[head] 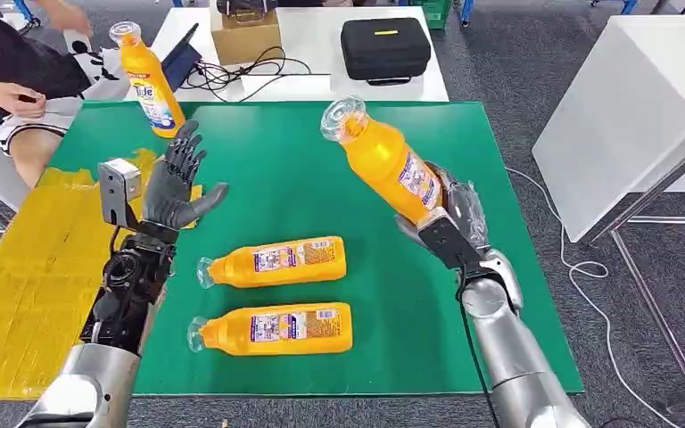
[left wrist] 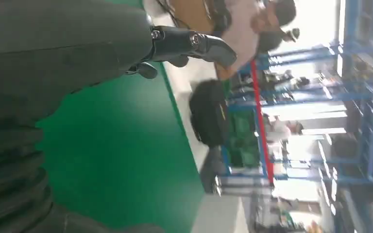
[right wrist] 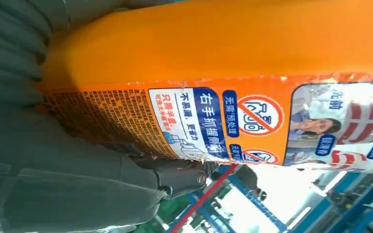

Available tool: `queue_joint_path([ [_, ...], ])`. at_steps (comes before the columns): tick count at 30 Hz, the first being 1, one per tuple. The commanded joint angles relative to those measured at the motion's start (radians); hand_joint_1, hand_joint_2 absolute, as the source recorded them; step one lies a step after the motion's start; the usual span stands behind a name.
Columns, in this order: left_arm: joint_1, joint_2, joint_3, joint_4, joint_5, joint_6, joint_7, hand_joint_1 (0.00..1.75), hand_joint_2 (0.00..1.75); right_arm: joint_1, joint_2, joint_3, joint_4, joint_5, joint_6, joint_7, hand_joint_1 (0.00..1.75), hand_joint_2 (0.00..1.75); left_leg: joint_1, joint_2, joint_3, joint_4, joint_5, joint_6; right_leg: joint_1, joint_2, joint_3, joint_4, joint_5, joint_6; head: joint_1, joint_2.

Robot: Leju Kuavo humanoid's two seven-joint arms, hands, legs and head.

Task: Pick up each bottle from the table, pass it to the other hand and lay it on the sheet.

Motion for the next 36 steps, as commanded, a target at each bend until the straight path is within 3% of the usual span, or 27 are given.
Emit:
queue_joint_path([
  [1,0.046,-0.016,-0.138,-0.173,0.043,-0.036,0.014,0.00,1.75,-0.086,0.038,0.067,0.138,-0.014,-0.014,-0.022,1.75,1.75,0.000,0.003,0.004,0.000,-0.003,-0.001,0.000,0.002,0.003,0.000,-0.001,0.000,0.000,0.000],
  [21,0.123,-0.009,-0.273,-0.371,0.073,-0.074,0.008,0.00,1.75,-0.103,0.034,0.105,0.138,-0.014,-0.033,-0.028,1.75,1.75,0.000,0.002,0.005,0.000,-0.003,-0.001,0.000,0.001,0.004,0.000,-0.002,0.000,0.000,0.000],
  [33,0.108,-0.017,-0.310,-0.321,0.051,-0.037,-0.001,0.00,1.75,-0.104,0.058,0.136,0.139,-0.003,-0.054,-0.054,1.75,1.75,0.000,0.001,0.002,0.000,-0.001,-0.001,0.000,-0.001,0.001,0.000,-0.001,0.000,0.000,0.000],
  [34,0.104,-0.017,-0.311,-0.315,0.052,-0.035,-0.001,0.00,1.75,-0.102,0.058,0.147,0.136,0.003,-0.051,-0.055,1.75,1.75,0.000,0.002,0.007,0.000,-0.003,-0.002,0.000,-0.001,0.007,-0.001,-0.003,0.000,0.000,0.000],
  [36,0.095,-0.020,-0.309,-0.299,0.061,-0.034,0.001,0.00,1.75,-0.099,0.067,0.179,0.136,0.033,-0.065,-0.052,1.75,1.75,0.000,0.001,0.002,0.000,-0.001,-0.001,0.000,0.000,0.001,0.000,-0.001,0.000,0.000,0.000],
])
